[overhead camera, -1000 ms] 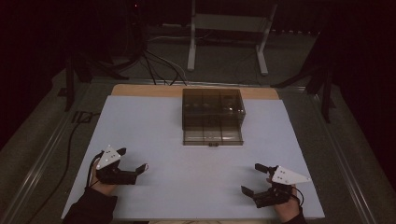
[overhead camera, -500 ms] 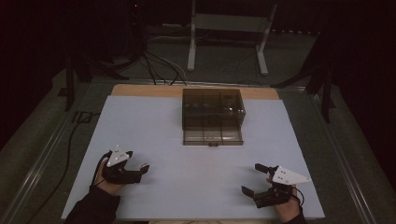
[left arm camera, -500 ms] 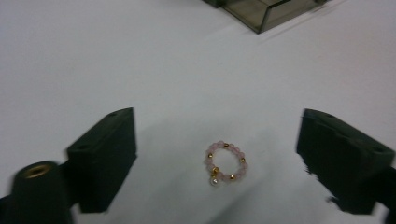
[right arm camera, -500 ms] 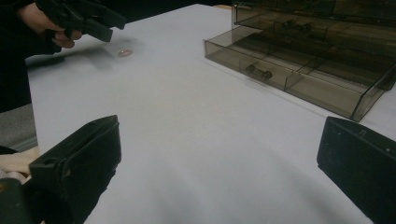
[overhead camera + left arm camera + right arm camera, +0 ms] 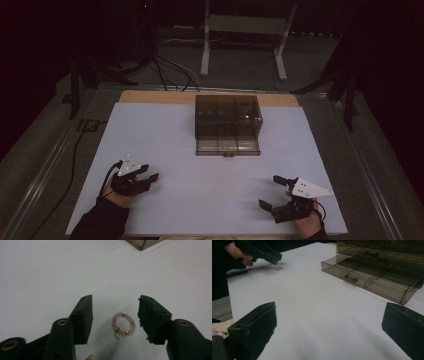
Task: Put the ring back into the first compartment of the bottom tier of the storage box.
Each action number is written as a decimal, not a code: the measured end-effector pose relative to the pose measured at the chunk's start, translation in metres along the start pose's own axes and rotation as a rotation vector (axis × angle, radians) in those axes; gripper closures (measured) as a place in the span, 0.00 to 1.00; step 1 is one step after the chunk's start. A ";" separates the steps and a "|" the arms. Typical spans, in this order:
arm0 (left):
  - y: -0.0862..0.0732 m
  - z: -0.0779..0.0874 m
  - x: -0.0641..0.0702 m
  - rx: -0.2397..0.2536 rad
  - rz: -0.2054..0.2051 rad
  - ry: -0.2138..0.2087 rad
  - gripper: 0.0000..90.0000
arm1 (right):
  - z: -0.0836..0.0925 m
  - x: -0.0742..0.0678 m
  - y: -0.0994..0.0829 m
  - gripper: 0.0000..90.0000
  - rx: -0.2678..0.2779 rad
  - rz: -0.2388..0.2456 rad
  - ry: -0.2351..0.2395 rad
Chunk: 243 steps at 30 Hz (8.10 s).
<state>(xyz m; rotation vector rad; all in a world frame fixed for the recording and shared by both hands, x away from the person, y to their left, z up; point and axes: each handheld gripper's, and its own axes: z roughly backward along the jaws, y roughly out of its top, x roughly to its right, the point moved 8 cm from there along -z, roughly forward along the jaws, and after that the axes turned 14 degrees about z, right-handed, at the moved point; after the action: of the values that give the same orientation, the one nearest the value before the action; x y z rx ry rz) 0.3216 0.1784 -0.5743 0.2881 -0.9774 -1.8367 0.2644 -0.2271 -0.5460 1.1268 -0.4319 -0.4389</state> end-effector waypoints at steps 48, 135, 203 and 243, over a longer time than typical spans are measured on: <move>-0.003 -0.015 -0.001 -0.098 0.004 0.083 1.00 | 0.000 0.000 -0.001 0.00 -0.006 -0.006 -0.011; 0.079 -0.040 0.072 0.001 -0.127 -0.092 1.00 | 0.004 0.001 -0.001 0.00 -0.001 -0.008 -0.024; 0.157 -0.106 0.101 0.092 -0.151 -0.181 1.00 | 0.004 0.003 -0.005 0.00 -0.011 -0.017 -0.035; 0.122 -0.154 0.100 -0.053 -0.161 -0.169 0.81 | 0.006 0.002 -0.004 0.00 -0.005 -0.019 -0.033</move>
<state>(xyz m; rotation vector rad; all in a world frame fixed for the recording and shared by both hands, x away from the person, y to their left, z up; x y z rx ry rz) 0.4439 -0.0052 -0.5627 0.1851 -1.0442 -2.0569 0.2627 -0.2341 -0.5470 1.1205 -0.4488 -0.4760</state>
